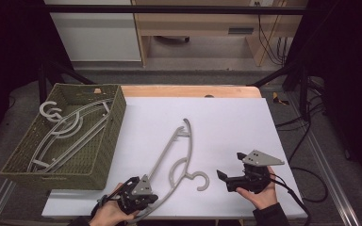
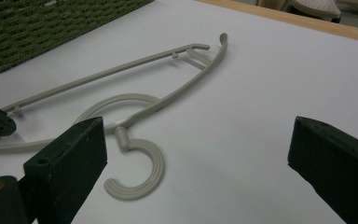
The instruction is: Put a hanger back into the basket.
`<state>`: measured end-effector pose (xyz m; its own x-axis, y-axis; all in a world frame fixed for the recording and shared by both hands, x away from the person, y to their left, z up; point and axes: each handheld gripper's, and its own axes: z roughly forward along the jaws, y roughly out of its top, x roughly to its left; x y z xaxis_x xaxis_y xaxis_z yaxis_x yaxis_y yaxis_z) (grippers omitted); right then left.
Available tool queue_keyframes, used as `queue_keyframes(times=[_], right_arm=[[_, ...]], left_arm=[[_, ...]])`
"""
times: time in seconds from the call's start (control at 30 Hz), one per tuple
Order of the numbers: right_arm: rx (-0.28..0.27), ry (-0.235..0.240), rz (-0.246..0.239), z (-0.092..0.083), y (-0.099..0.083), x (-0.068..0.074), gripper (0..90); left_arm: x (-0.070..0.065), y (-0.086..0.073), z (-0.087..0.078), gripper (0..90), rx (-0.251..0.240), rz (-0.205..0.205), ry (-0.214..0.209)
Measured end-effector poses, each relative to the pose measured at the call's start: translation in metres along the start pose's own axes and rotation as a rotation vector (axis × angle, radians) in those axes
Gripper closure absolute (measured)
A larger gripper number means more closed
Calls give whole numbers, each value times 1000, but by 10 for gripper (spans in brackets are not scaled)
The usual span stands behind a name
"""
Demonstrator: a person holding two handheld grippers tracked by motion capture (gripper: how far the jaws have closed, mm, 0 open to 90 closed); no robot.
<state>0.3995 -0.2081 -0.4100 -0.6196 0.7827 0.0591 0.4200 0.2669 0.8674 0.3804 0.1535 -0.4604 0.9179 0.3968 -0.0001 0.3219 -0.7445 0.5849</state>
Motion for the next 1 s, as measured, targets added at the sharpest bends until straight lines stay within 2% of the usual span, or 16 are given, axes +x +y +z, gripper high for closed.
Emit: queue_keyframes(times=[0.1,0.37,0.5,0.63,0.7,0.8,0.9,1.0], right_arm=[[7,6,-7,2,-1,1,49],[21,21,2,10,-3,4,60],[25,28,8,15,-3,7,67],[24,21,2,25,-1,12,78],[27,11,3,32,1,16,92],[44,3,16,43,4,20,115],[68,-3,24,57,8,24,145],[86,6,21,70,10,27,187]], left_arm=[[-4,2,5,898,11,13,-1],[-11,12,13,899,-3,-5,21],[-15,17,17,898,-7,11,34],[-10,16,10,879,-42,3,51],[-3,13,1,864,-99,-38,62],[8,9,-19,805,-192,-95,111],[21,4,-39,670,-269,-150,165],[31,-1,-53,540,-322,-187,227]])
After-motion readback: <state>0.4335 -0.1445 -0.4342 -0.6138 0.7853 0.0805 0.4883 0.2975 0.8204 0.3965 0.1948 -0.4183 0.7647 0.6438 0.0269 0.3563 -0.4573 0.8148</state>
